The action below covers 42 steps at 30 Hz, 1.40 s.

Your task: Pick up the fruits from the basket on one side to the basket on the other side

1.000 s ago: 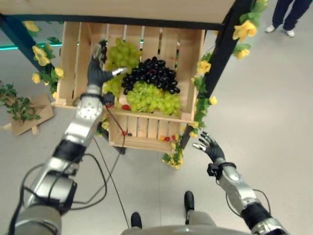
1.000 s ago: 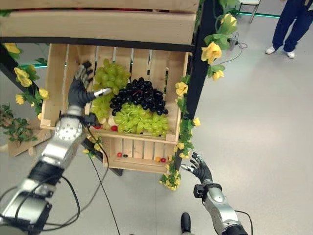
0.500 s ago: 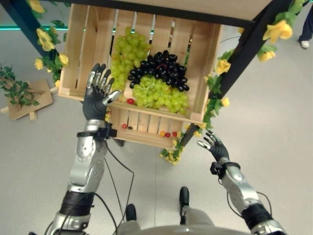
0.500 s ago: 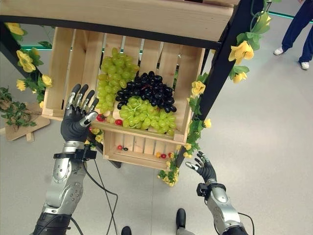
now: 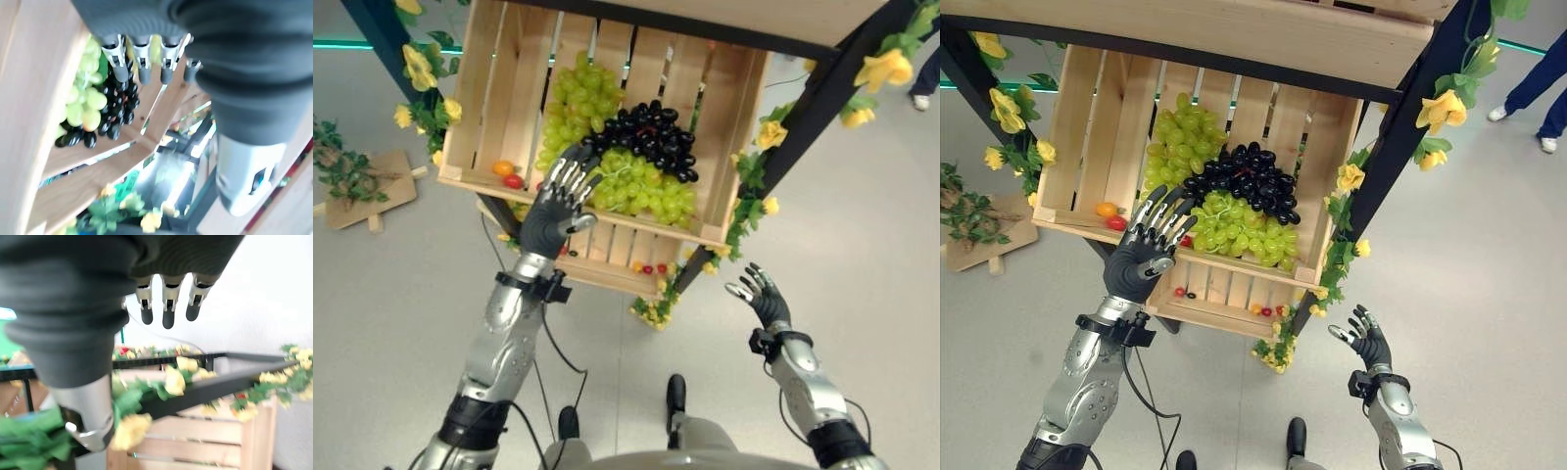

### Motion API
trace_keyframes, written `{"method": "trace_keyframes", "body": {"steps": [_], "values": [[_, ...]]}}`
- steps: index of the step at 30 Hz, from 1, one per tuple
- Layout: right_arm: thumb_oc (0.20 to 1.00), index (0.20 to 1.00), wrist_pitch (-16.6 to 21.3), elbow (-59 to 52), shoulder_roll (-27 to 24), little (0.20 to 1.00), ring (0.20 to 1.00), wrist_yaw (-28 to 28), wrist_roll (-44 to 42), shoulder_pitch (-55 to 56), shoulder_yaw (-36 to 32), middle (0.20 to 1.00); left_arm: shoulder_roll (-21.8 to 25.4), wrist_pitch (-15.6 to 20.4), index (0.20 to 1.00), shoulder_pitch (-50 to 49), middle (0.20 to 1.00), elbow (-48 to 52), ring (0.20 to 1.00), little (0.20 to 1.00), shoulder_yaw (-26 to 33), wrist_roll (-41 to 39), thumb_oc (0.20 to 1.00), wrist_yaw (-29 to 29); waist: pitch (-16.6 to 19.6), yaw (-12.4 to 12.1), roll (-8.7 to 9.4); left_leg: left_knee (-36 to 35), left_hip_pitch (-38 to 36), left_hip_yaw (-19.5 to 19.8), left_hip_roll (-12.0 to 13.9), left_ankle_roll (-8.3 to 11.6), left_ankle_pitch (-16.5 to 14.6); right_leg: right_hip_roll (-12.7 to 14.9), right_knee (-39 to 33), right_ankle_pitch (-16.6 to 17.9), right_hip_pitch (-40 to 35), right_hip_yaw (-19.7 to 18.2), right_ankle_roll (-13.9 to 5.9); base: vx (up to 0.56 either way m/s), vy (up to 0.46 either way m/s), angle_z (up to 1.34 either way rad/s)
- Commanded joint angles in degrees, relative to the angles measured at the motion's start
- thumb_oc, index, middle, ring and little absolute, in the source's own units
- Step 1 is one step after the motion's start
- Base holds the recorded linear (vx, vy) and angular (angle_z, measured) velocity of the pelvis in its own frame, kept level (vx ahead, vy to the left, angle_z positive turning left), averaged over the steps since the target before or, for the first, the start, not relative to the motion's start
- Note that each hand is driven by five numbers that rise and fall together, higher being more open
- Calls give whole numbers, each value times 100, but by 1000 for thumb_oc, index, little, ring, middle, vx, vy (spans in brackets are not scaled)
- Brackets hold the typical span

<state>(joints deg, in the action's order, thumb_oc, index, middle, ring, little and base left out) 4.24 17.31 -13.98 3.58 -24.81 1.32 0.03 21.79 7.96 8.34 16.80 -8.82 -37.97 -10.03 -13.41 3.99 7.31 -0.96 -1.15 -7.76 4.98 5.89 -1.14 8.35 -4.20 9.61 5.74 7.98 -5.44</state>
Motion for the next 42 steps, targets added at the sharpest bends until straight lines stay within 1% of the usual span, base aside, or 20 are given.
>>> {"method": "trace_keyframes", "body": {"steps": [1, 5, 7, 12, 16, 20, 21, 22, 23, 24, 27, 33, 34, 36, 37, 38, 39, 40, 41, 42], "values": [[1000, 1000, 306, -528, -40, 1000, 1000, 22, 113, -35, -300, 1000, 153, -163, 1000, -53, 1000, 12, 1000, 1000, -273, 148, 1000, -105, 131, 202, 2, 794, 558, 76, -172, -383, -888, 500, 822, -996, 9, -5, -554, -72, 61, -11], [1000, 1000, 342, -462, 15, 1000, 1000, 76, 126, -62, -312, 1000, 192, -133, 1000, -10, 1000, 63, 1000, 1000, -304, 93, 1000, -85, 12, 235, 34, 997, 707, -165, -103, -438, -896, 598, 929, -681, 246, 165, -670, -139, 55, -20], [1000, 1000, 337, -398, 42, 1000, 1000, 95, 170, -84, -257, 1000, 266, -116, 1000, 12, 1000, 174, 1000, 1000, -244, 65, 1000, -31, -107, 119, -47, 1158, 821, -366, 106, -437, -858, 760, 1422, -728, 321, 752, -673, -189, 73, -122], [1000, 1000, 336, -421, 21, 1000, 1000, 63, 81, 87, -338, 1000, 176, -138, 1000, 151, 1000, 98, 1000, 1000, -425, -5, 1000, 3, -66, 156, -182, 1169, 951, -596, 256, -450, -714, 729, 2042, -1112, 84, 629, -550, -153, 85, -44], [1000, 1000, 340, -538, 25, 1000, 1000, 173, 106, 81, -410, 1000, 191, -170, 1000, 173, 1000, 36, 1000, 1000, -442, 5, 1000, 124, 63, 54, -258, 1360, 1070, -1025, 414, -476, -713, 936, 2162, -1167, -400, 1007, -518, -117, 36, -56], [1000, 1000, 344, -792, -9, 1000, 1000, 316, 213, -31, -424, 1000, 207, -136, 1000, 123, 1000, -43, 1000, 1000, -241, 118, 1000, 351, 184, -130, -210, 1766, 1104, -1711, 647, -508, -933, 1066, 2315, -1124, -875, 1565, -621, -111, 51, -166], [1000, 1000, 352, -883, -18, 1000, 1000, 310, 283, -34, -402, 1000, 189, -125, 1000, 93, 1000, -86, 1000, 1000, -151, 136, 1000, 431, 188, -160, -156, 1878, 1067, -2011, 713, -536, -942, 914, 2375, -1258, -826, 1862, -632, -85, 26, -122], [1000, 1000, 374, -907, 18, 1000, 1000, 324, 271, -43, -375, 1000, 183, -108, 1000, 79, 1000, -95, 1000, 1000, -27, 168, 1000, 458, 199, -255, -173, 2052, 1010, -2377, 879, -539, -993, 1019, 2348, -1411, -858, 2383, -581, -95, -18, -115], [1000, 1000, 374, -911, 19, 1000, 1000, 327, 271, -41, -368, 1000, 184, -109, 1000, 74, 1000, -93, 1000, 1000, -20, 170, 1000, 456, 184, -262, -175, 2096, 1004, -2386, 908, -526, -1016, 1006, 2350, -1433, -874, 2379, -570, -112, -76, -171], [1000, 1000, 371, -993, 11, 1000, 1000, 306, 315, -58, -318, 1000, 186, -110, 1000, -18, 1000, -64, 1000, 1000, 131, 155, 1000, 520, 143, -342, -205, 2359, 921, -2641, 1120, -478, -1000, 1142, 2214, -1580, -981, 2896, -385, -60, -49, -188], [1000, 1000, 344, -1137, 37, 1000, 1000, 263, 346, 96, -351, 1000, 68, -92, 1000, -69, 1000, -105, 1000, 1000, 166, 93, 1000, 547, 74, -228, -218, 2661, 839, -2877, 1409, -339, -987, 1034, 1890, -1716, -930, 2721, -324, -98, -236, -198], [1000, 1000, 341, -1441, -67, 1000, 1000, 182, 401, 624, -637, 1000, -160, -102, 1000, -325, 1000, -206, 1000, 1000, 313, 0, 1000, 526, 62, 230, -338, 3033, 673, -3173, 1943, 84, -602, 320, 1054, -2037, -1151, 2077, -66, -5, -181, -72], [1000, 1000, 372, -1487, -116, 1000, 1000, 201, 378, 623, -646, 1000, -178, -69, 1000, -327, 1000, -210, 1000, 1000, 347, 17, 1000, 535, -19, 227, -385, 3135, 645, -2980, 1984, 160, -632, 218, 1013, -2092, -1180, 1920, -4, 13, -104, -69], [1000, 1000, 436, -1418, -237, 1000, 1000, 225, 424, 478, -557, 1000, -222, -9, 1000, -407, 1000, -242, 1000, 1000, 421, 63, 1000, 585, -158, 158, -428, 3657, 616, -1924, 1711, 321, -822, 74, 968, -2209, -1207, 1545, 136, 16, -62, -96], [1000, 1000, 447, -1411, -296, 1000, 1000, 229, 461, 400, -505, 1000, -232, 15, 1000, -425, 1000, -286, 1000, 1000, 451, 76, 1000, 616, -198, 138, -429, 3792, 633, -1553, 1502, 315, -618, 41, 922, -2084, -1158, 1380, 206, 58, -13, -110], [1000, 1000, 440, -1436, -369, 1000, 1000, 166, 465, 343, -414, 1000, -258, 53, 1000, -577, 1000, -311, 1000, 1000, 590, 138, 1000, 671, -254, 89, -443, 4121, 627, -478, 1004, 350, -374, -98, 916, -2023, -1119, 789, 295, 24, 16, -99], [1000, 1000, 438, -1438, -369, 1000, 1000, 166, 465, 343, -412, 1000, -258, 53, 1000, -577, 1000, -310, 1000, 1000, 593, 139, 1000, 670, -243, 93, -430, 4102, 640, -483, 987, 343, -344, -85, 906, -2002, -1103, 788, 298, 174, 50, -189], [1000, 1000, 426, -1433, -411, 1000, 1000, 56, 440, 335, -291, 1000, -396, 68, 1000, -764, 1000, -363, 1000, 1000, 682, 162, 1000, 704, -297, -76, -410, 4490, 865, 545, 55, 182, -686, -174, 992, -2006, -1049, 79, 365, 110, 35, -182], [1000, 1000, 425, -1435, -411, 1000, 1000, 56, 440, 337, -293, 1000, -396, 69, 1000, -764, 1000, -363, 1000, 1000, 681, 163, 1000, 704, -278, -77, -392, 4467, 882, 535, 32, 173, -654, -150, 986, -1989, -1025, 75, 361, 209, 30, -189], [1000, 1000, 385, -1478, -410, 1000, 1000, -34, 413, 384, -257, 1000, -505, 84, 1000, -849, 1000, -448, 1000, 1000, 730, 196, 1000, 714, -302, -122, -438, 4252, 934, 1082, -485, 49, -770, -280, 1013, -1922, -987, -402, 337, 88, -4, -144]]}}
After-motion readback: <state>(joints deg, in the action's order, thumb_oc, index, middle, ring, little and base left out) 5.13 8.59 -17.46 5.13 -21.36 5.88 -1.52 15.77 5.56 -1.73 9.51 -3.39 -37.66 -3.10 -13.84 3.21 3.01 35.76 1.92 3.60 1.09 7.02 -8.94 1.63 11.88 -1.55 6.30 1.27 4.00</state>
